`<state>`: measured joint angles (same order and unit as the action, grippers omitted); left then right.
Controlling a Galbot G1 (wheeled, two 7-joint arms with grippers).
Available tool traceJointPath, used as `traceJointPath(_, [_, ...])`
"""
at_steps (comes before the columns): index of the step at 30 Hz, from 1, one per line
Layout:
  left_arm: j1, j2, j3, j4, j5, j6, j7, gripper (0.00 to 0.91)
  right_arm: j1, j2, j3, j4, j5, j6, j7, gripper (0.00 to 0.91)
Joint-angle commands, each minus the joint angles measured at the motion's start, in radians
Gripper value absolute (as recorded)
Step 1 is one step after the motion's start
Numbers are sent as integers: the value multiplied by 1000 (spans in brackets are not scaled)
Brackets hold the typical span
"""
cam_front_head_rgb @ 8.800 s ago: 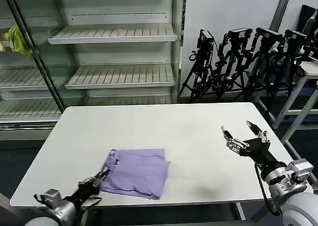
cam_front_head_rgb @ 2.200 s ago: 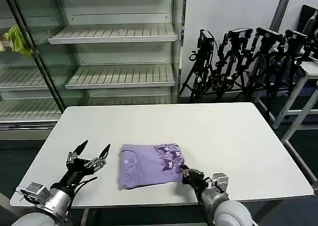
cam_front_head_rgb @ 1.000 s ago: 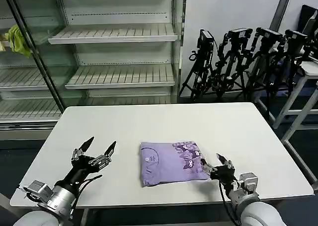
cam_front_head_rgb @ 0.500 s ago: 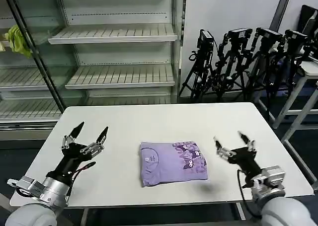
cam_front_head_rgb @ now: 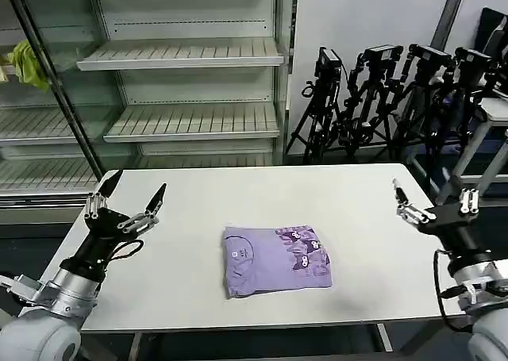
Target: Fold and organize the clothes.
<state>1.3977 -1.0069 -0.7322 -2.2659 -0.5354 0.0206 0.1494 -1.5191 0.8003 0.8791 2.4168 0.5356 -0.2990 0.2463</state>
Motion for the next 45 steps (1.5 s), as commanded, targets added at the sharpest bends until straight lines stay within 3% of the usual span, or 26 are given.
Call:
traceJointPath(1, [-19, 29, 0, 10, -8, -68, 55, 907, -58, -5, 132, 26, -43, 54, -55, 907])
traceJointPath(7, [-23, 23, 8, 16, -28, -53, 50, 907, -54, 0, 109, 13, -83, 66, -53, 907])
traceJointPath(33, [-17, 6, 8, 27, -44, -43, 47, 907, 15, 15, 24, -21, -66, 82, -51, 907])
traceJointPath(45, [-13, 0, 0, 22, -47, -42, 45, 907, 79, 19, -40, -50, -102, 88, -49, 907])
